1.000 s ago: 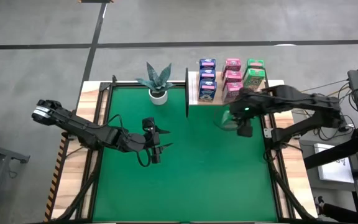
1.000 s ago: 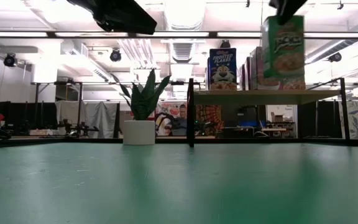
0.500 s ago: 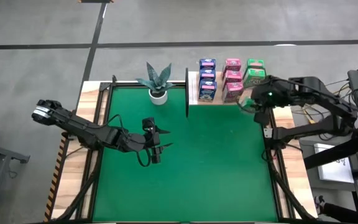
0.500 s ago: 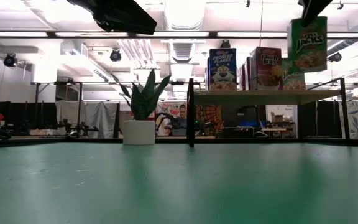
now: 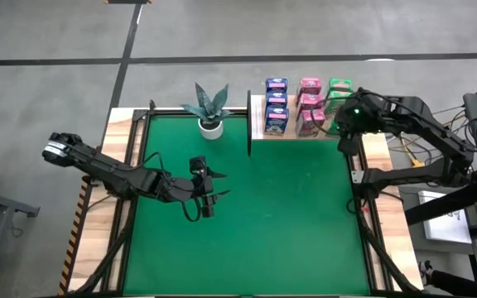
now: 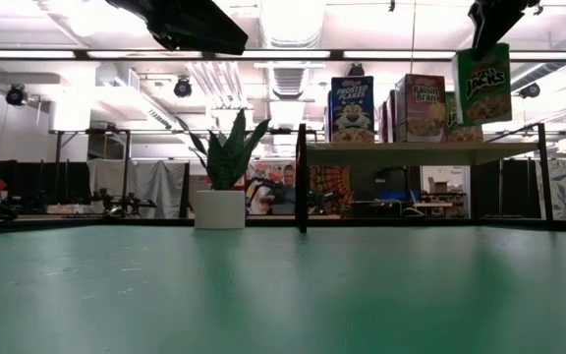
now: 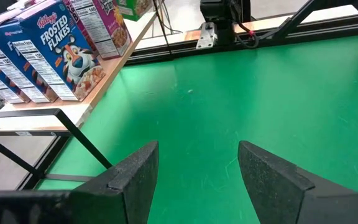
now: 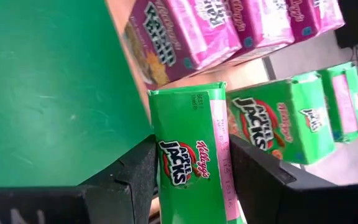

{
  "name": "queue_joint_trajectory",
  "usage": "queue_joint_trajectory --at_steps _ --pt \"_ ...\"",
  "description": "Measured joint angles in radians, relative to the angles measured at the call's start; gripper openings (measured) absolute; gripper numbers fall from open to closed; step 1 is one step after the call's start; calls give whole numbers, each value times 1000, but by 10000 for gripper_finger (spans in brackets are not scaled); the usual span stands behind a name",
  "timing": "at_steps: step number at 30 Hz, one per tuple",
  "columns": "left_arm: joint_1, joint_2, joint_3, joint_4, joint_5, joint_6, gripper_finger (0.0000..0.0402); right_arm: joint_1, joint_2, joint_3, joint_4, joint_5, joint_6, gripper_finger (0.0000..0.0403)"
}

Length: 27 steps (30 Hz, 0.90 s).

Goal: Stack cereal on shelf
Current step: Put the green cereal box on the shelf aligned with the other green cereal boxes

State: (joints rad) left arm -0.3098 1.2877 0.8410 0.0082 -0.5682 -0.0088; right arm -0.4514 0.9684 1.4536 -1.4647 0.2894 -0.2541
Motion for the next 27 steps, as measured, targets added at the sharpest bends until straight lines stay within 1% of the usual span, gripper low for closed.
queue_joint_trajectory --at_steps 7,14,20,27 --pt "0 0 0 0 0 0 204 -80 2 -4 38 -46 -76 173" --pt "0 0 0 0 0 0 204 -143 2 -30 56 -80 -117 173" --pt "0 0 0 0 0 0 204 -160 2 -89 86 -87 -135 173" --pt "0 0 0 0 0 0 204 -162 2 -104 151 -85 -139 173"
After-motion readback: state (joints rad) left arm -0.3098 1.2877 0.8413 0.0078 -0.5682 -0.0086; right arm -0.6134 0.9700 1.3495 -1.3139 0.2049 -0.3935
